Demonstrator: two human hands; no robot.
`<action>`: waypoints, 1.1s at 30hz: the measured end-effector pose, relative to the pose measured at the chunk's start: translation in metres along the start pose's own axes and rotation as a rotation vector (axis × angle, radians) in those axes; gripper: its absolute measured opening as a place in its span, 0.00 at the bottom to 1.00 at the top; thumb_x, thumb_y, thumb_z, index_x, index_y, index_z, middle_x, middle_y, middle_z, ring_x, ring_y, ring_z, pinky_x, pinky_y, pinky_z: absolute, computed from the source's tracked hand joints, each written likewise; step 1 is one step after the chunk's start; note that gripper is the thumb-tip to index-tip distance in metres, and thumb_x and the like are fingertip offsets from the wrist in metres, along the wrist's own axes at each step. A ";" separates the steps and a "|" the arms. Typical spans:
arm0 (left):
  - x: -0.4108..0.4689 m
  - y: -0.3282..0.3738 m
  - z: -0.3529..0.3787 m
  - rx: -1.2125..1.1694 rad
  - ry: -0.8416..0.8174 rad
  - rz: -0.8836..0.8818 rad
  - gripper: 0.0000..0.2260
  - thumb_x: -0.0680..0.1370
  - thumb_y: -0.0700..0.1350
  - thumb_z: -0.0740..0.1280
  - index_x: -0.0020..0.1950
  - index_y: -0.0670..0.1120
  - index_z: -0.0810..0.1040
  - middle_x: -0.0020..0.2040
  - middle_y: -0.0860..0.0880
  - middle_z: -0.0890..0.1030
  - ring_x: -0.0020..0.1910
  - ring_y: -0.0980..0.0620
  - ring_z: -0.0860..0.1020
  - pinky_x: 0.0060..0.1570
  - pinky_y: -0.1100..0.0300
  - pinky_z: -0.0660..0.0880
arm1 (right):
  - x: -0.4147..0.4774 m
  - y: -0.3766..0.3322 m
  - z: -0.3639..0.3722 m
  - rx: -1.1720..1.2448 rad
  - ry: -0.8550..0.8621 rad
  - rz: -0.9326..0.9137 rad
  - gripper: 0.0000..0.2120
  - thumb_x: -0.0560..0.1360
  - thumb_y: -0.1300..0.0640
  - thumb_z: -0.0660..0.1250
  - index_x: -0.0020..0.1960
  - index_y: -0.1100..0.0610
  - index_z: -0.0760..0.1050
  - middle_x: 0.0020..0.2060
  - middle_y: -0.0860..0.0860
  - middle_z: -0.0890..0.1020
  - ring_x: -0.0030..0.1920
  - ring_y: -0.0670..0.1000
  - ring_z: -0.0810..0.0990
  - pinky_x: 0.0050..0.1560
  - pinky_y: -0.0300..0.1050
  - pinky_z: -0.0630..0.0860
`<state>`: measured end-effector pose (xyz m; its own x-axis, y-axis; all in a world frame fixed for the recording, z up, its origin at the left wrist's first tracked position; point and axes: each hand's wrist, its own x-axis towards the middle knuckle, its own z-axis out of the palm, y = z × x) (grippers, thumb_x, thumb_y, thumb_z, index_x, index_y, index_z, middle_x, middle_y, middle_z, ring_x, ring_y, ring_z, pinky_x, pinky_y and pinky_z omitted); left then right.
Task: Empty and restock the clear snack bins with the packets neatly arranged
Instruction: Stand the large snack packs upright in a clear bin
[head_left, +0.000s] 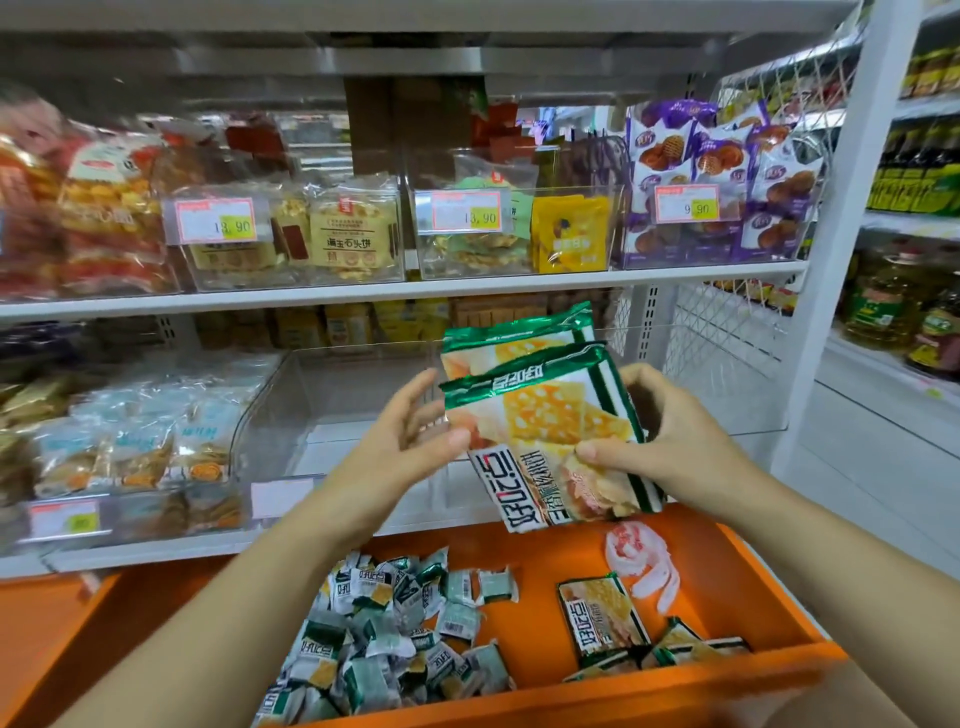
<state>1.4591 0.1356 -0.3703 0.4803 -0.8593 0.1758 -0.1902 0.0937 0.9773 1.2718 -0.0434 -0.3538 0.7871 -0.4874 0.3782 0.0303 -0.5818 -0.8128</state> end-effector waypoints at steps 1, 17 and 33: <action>-0.002 -0.004 0.004 0.009 -0.035 0.010 0.39 0.59 0.59 0.75 0.68 0.61 0.64 0.59 0.62 0.78 0.59 0.63 0.76 0.58 0.61 0.73 | 0.000 -0.002 0.003 0.041 -0.003 -0.001 0.24 0.60 0.51 0.78 0.51 0.54 0.72 0.44 0.45 0.82 0.45 0.44 0.82 0.47 0.41 0.78; -0.014 0.028 -0.024 0.943 0.054 0.265 0.34 0.67 0.52 0.76 0.67 0.61 0.62 0.58 0.63 0.72 0.54 0.62 0.76 0.51 0.68 0.73 | 0.009 -0.037 0.011 -0.327 -0.158 -0.237 0.51 0.60 0.39 0.76 0.70 0.31 0.44 0.73 0.36 0.56 0.71 0.36 0.59 0.71 0.42 0.61; -0.002 0.027 -0.050 1.473 0.206 0.575 0.29 0.65 0.62 0.59 0.63 0.51 0.68 0.48 0.54 0.81 0.49 0.48 0.81 0.66 0.38 0.63 | 0.065 -0.052 0.097 -1.014 -0.181 -0.349 0.34 0.67 0.41 0.70 0.67 0.49 0.60 0.58 0.45 0.70 0.55 0.50 0.73 0.40 0.45 0.67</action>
<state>1.4962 0.1648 -0.3385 0.1349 -0.7918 0.5958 -0.9448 -0.2839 -0.1634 1.3809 0.0184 -0.3299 0.9154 -0.1361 0.3789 -0.1876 -0.9769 0.1022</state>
